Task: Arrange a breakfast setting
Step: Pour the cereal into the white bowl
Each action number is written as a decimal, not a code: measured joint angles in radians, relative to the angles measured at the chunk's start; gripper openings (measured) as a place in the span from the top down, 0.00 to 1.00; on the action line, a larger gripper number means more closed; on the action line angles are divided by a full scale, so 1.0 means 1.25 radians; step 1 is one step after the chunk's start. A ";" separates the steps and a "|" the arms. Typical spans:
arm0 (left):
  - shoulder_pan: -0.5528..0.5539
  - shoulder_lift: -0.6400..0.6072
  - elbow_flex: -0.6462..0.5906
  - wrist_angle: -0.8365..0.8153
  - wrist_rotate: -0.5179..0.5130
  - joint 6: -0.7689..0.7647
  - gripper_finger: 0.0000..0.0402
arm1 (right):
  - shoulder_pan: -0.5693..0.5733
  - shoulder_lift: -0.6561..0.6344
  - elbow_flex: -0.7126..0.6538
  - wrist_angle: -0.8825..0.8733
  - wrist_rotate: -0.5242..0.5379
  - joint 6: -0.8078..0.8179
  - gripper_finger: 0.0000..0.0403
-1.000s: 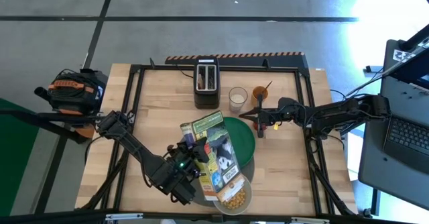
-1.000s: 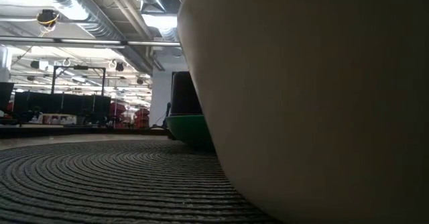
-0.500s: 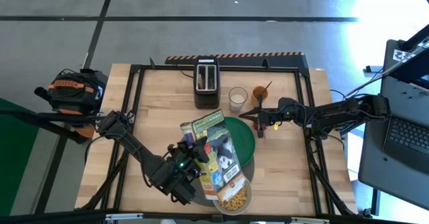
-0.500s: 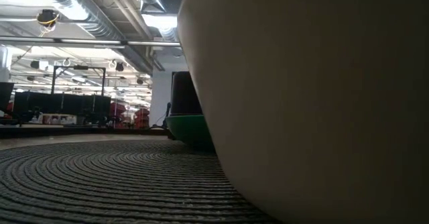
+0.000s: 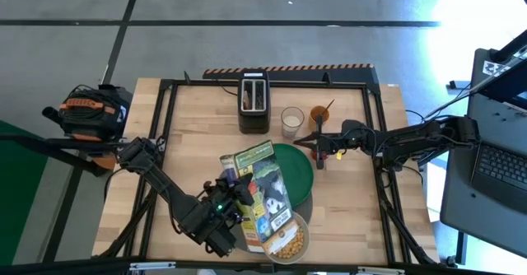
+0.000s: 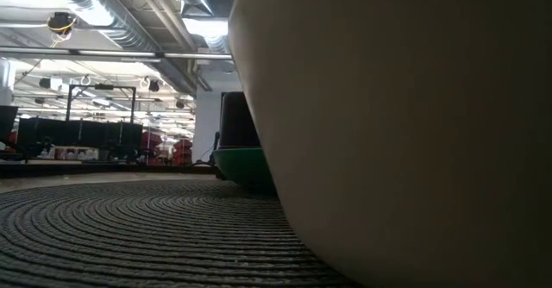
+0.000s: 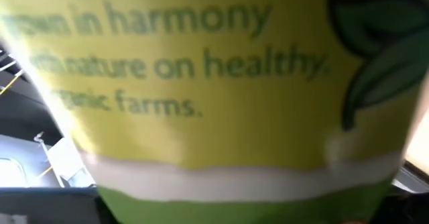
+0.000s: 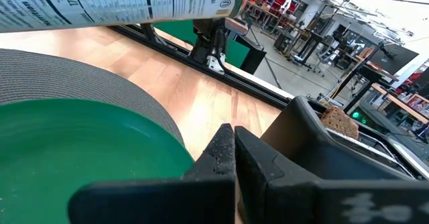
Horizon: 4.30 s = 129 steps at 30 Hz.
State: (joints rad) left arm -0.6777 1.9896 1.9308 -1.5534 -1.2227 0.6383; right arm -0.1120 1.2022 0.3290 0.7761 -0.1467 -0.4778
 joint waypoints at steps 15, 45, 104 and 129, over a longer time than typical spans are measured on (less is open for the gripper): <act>0.004 0.000 0.000 0.017 0.012 -0.008 0.47 | 0.000 0.000 0.000 0.000 0.000 0.000 1.00; 0.008 0.000 0.000 -0.014 0.133 -0.205 0.47 | 0.000 0.000 0.000 -0.002 0.000 0.000 1.00; -0.152 -0.124 -0.234 0.041 0.218 -1.076 0.57 | 0.000 0.000 0.000 -0.001 0.004 -0.001 1.00; -0.058 -0.632 -0.693 0.765 0.174 -0.667 0.57 | 0.000 0.000 0.000 0.029 0.006 -0.023 1.00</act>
State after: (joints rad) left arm -0.7503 1.2001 1.0644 -0.5977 -1.0057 -0.1950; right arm -0.1116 1.2022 0.3286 0.8127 -0.1390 -0.5064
